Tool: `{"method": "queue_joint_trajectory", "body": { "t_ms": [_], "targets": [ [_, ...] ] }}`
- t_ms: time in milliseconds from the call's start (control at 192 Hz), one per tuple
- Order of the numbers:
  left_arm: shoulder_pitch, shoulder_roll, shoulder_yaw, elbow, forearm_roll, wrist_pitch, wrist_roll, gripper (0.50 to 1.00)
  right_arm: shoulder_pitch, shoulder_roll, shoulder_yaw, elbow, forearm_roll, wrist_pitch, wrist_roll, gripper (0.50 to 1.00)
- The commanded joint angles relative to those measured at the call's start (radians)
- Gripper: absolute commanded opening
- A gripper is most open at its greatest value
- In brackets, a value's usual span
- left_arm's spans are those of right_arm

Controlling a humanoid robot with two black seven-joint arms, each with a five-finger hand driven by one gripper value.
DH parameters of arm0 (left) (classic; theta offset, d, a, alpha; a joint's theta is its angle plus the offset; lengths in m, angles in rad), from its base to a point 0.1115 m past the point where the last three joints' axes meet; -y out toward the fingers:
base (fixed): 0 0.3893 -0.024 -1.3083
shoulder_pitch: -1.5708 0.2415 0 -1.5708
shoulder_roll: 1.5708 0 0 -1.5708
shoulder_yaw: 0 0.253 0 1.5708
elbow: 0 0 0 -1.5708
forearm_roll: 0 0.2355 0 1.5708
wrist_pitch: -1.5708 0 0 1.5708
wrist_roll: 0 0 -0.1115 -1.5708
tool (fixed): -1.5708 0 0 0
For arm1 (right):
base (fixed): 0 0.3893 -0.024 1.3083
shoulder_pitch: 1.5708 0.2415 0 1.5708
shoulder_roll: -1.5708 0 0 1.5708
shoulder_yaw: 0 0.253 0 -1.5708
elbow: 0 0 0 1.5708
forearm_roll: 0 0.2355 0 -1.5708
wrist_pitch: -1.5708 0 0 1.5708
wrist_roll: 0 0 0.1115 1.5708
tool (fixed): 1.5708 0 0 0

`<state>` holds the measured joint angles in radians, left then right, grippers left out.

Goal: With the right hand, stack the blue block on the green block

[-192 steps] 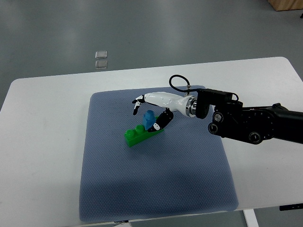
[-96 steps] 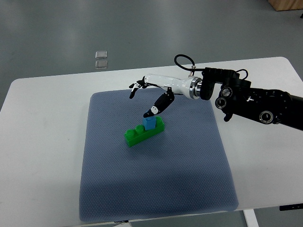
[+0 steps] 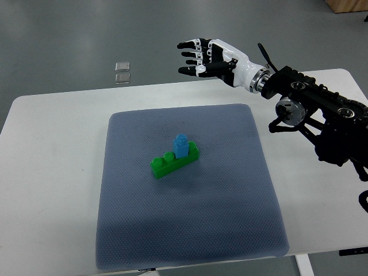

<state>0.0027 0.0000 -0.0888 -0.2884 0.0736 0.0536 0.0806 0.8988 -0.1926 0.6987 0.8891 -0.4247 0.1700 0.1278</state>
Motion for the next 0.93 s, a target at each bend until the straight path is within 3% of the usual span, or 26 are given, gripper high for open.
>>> {"method": "queue_joint_trajectory", "body": {
  "t_ms": [0, 26, 182, 390, 729, 922],
  "targets": [
    [-0.001, 0.000, 0.001, 0.000, 0.000, 0.000, 0.001, 1.000, -0.028, 0.030, 0.055, -0.048, 0.063, -0.001, 0.004, 0.905],
    [-0.001, 0.000, 0.001, -0.006, 0.000, 0.000, 0.002, 1.000, -0.066, 0.061, 0.116, -0.110, 0.129, 0.002, 0.007, 0.913],
    [-0.001, 0.000, 0.003, -0.009, 0.000, 0.000, 0.008, 1.000, -0.103, 0.133, 0.231, -0.173, 0.222, 0.005, 0.015, 0.919],
    [-0.003, 0.000, 0.001, -0.009, 0.000, 0.000, 0.010, 1.000, -0.127, 0.193, 0.326, -0.263, 0.333, 0.014, 0.110, 0.921],
    [-0.003, 0.000, -0.002, -0.006, 0.000, 0.000, 0.010, 1.000, -0.176, 0.193, 0.329, -0.279, 0.394, 0.075, 0.125, 0.921],
    [-0.003, 0.000, -0.003, -0.003, 0.000, 0.000, 0.010, 1.000, -0.176, 0.193, 0.326, -0.279, 0.393, 0.071, 0.125, 0.921]
  ]
}}
